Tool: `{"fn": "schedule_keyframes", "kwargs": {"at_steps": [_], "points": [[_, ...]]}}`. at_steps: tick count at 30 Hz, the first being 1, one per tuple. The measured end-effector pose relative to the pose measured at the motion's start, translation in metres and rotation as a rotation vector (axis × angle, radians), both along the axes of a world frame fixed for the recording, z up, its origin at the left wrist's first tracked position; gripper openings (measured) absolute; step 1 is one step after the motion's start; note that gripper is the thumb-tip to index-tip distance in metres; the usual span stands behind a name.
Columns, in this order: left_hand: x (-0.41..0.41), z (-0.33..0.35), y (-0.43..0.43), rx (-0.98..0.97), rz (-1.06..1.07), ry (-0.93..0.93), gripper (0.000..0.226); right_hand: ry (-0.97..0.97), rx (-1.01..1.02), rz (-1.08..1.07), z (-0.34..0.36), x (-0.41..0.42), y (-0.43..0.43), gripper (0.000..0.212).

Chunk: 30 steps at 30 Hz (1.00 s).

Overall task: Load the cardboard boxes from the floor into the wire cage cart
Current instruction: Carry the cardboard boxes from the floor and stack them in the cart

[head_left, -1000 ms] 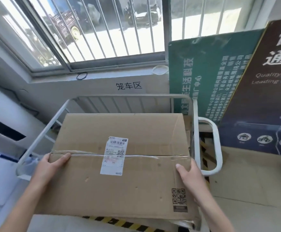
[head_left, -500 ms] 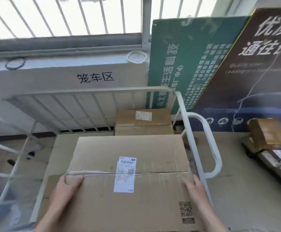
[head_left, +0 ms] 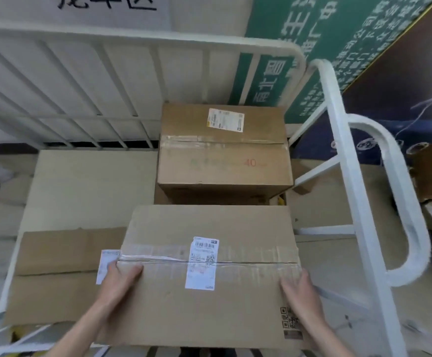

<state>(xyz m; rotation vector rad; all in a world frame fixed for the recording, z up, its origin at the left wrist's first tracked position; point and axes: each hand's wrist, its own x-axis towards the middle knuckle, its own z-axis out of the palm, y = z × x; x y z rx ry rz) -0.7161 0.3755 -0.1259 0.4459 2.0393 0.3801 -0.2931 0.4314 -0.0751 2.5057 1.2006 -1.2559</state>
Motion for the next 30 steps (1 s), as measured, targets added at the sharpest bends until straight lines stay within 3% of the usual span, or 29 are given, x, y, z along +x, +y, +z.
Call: {"fn": "schedule_keyframes", "kwargs": {"at_steps": [3, 5, 8, 11, 18, 30], "points": [[0.009, -0.036, -0.001, 0.023, 0.008, 0.063, 0.073, -0.088, 0.078, 0.075, -0.043, 0.009, 0.004, 0.061], [0.018, -0.056, -0.005, 0.042, 0.034, 0.04, 0.063, -0.1, 0.09, 0.213, -0.066, 0.012, 0.0, 0.073], [0.032, -0.075, -0.021, 0.025, 0.017, 0.018, 0.072, -0.13, -0.137, 0.527, -0.093, 0.008, -0.017, 0.099], [0.037, -0.083, -0.024, 0.039, 0.015, 0.036, 0.081, -0.188, -0.254, 0.67, -0.108, -0.001, -0.02, 0.115], [0.029, -0.099, 0.002, 0.078, -0.028, 0.129, 0.072, -0.21, -0.211, 0.682, -0.112, -0.007, 0.008, 0.117], [0.016, -0.106, 0.018, 0.099, -0.086, 0.122, 0.087, -0.241, -0.176, 0.651, -0.116, -0.018, 0.015, 0.117]]}}
